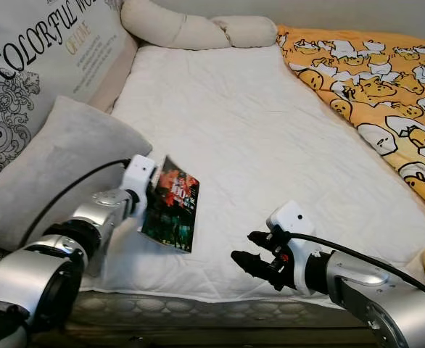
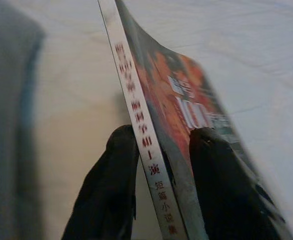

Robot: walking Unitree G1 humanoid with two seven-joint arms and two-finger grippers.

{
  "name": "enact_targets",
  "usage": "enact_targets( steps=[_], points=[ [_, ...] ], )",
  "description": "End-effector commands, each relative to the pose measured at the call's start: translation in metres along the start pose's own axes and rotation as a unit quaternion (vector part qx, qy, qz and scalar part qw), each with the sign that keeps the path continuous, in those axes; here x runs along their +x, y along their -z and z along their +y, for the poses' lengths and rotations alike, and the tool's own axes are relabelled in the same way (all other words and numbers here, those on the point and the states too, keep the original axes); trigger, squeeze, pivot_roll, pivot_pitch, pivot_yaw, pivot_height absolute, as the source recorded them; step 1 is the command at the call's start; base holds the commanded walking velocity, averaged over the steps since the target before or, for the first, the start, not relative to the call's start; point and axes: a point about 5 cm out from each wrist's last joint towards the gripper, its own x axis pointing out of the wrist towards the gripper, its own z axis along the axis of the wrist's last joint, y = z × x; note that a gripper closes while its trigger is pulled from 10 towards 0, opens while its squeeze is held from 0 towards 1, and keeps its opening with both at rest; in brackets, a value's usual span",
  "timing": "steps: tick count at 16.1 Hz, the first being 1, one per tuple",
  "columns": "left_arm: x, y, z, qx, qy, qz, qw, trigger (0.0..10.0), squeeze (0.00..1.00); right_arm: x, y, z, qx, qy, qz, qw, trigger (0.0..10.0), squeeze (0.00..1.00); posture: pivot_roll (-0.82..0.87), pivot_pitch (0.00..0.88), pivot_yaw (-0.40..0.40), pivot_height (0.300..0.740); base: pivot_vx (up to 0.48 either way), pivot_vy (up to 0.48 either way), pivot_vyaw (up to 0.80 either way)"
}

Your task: Clean up the room

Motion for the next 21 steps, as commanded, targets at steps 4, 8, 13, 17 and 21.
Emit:
enact_targets(
  steps=[4, 8, 13, 17, 21],
  points=[
    [-0.005, 0.014, 0.015, 0.015, -0.045, 0.033, 0.998, 10.0, 0.00, 0.001, -0.009, -0.011, -0.012, 0.041, -0.018, 0.999, 10.0, 0.00, -0.26, 0.000, 0.024, 0.740, 0.000, 0.000, 0.00],
    [-0.009, 0.011, 0.028, -0.047, -0.056, 0.001, 0.997, 10.0, 0.00, 0.012, -0.012, -0.021, -0.005, 0.090, -0.044, 0.995, 10.0, 0.00, -0.20, 0.000, 0.033, 0.740, 0.000, 0.000, 0.00],
    [-0.019, -0.022, 0.017, -0.123, 0.031, -0.176, 0.976, 10.0, 0.47, 0.035, -0.007, -0.033, 0.042, 0.196, -0.102, 0.974, 10.0, 0.00, -0.12, 0.000, 0.062, 0.740, 0.000, 0.000, 0.00],
    [-0.059, -0.014, -0.006, -0.074, 0.028, -0.221, 0.972, 10.0, 1.00, 0.048, 0.002, -0.038, 0.080, 0.247, -0.128, 0.957, 10.0, 1.00, -0.06, 0.000, 0.049, 0.740, 0.000, -0.360, 0.00],
    [-0.087, 0.004, -0.006, -0.068, -0.022, -0.210, 0.975, 10.0, 1.00, 0.054, 0.006, -0.037, 0.081, 0.260, -0.133, 0.953, 10.0, 1.00, -0.04, 0.000, 0.042, 0.740, 0.000, -0.480, 0.00]
  ],
)
